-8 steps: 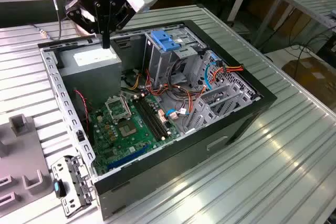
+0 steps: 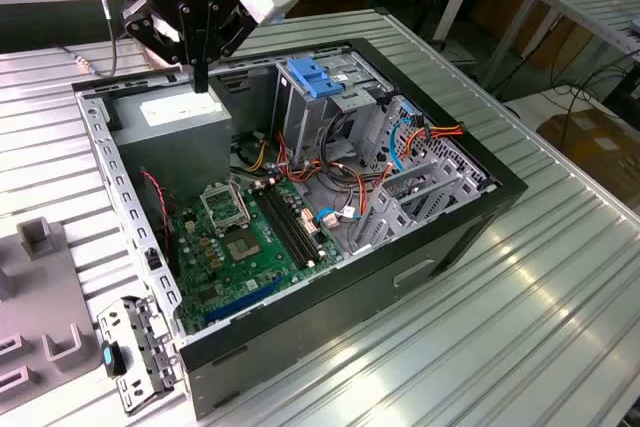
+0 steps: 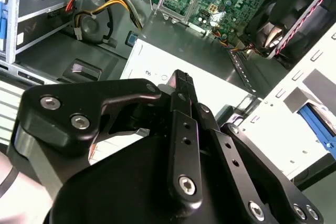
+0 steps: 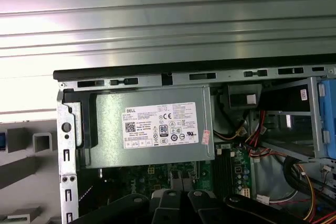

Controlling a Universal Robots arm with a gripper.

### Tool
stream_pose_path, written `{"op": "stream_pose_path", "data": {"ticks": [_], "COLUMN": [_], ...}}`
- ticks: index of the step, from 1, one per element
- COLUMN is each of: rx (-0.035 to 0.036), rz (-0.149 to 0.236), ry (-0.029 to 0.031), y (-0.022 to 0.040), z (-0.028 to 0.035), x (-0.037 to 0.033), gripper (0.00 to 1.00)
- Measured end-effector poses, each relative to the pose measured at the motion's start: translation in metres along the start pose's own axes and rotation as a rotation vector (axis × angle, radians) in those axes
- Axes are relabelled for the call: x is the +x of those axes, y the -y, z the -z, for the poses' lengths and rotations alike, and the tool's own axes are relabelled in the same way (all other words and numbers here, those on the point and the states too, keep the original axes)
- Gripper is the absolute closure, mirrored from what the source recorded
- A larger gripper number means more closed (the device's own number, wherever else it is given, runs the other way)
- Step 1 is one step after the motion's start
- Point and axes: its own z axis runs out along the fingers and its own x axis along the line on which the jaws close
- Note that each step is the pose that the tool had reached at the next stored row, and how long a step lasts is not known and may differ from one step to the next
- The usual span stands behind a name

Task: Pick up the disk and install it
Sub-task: 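Reach for the disk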

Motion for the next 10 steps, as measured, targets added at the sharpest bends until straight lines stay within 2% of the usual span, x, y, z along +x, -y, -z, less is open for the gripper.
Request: {"op": "stream_pose_path", "data": {"ticks": [5, 10], "rx": [0.0, 0.0], "rz": [0.0, 0.0], "ry": [0.0, 0.0], "y": [0.0007, 0.0011], "z": [0.0002, 0.0004], "x": [0.0088, 0.0144], "gripper": [0.89, 0.89]}}
